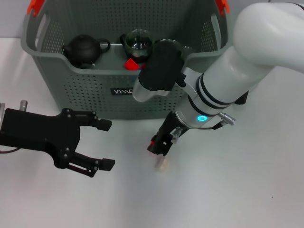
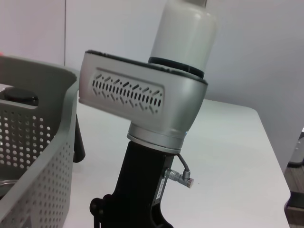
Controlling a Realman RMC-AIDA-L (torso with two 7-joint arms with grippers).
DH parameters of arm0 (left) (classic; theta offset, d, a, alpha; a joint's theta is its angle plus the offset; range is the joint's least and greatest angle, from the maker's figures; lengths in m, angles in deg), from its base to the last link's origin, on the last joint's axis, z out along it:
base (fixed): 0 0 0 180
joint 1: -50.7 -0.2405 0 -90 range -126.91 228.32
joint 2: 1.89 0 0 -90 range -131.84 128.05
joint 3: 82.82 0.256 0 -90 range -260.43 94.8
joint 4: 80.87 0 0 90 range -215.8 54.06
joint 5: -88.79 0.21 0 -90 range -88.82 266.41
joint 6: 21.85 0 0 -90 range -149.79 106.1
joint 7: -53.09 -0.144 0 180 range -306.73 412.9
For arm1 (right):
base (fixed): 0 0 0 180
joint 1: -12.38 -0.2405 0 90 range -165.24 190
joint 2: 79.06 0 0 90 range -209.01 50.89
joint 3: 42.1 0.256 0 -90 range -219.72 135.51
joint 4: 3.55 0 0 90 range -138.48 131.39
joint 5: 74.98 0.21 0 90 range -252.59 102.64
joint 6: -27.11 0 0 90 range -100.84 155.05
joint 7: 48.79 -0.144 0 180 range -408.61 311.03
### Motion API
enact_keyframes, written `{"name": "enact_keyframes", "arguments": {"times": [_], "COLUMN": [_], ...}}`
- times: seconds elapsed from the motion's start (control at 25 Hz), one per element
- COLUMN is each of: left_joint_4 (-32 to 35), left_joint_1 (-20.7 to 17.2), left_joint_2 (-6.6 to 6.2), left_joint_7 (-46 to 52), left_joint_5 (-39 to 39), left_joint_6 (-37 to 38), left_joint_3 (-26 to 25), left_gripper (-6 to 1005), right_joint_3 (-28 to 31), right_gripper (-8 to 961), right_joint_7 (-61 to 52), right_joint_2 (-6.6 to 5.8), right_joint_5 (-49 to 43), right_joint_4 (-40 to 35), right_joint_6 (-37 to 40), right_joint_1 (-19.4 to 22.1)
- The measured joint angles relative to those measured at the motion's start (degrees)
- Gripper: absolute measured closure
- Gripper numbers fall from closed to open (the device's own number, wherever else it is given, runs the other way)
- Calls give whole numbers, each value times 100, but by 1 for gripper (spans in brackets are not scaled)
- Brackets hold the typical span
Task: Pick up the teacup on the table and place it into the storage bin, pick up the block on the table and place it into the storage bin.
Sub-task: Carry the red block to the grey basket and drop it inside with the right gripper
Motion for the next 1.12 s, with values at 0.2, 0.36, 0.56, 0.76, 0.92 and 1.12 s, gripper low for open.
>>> {"name": "enact_keyframes", "arguments": {"times": [0.2,0.36,0.56,0.76,0.92,1.12], "left_joint_4": [18,55,106,104,90,74], "left_joint_1": [-26,-80,-163,-230,-242,-214], "left_joint_2": [-18,-20,-9,25,34,24], "left_joint_7": [36,97,134,127,88,61], "left_joint_5": [-1,-1,-1,-11,-72,-102], "left_joint_6": [191,325,376,377,372,347], "left_joint_3": [-32,-91,-160,-236,-254,-240], "left_gripper": [66,66,66,67,67,67], "right_joint_3": [54,412,1425,2476,3058,3497], "right_gripper": [753,754,755,755,756,751], "right_joint_7": [-2,-2,-9,21,94,4], "right_joint_2": [-43,-79,-82,-91,-92,-100], "right_joint_5": [-1,-133,-689,-908,-1166,-1789], "right_joint_4": [-380,-1080,-2304,-3168,-3528,-3238], "right_joint_6": [182,581,1351,1872,1903,1323], "right_joint_1": [149,386,664,519,262,-67]}}
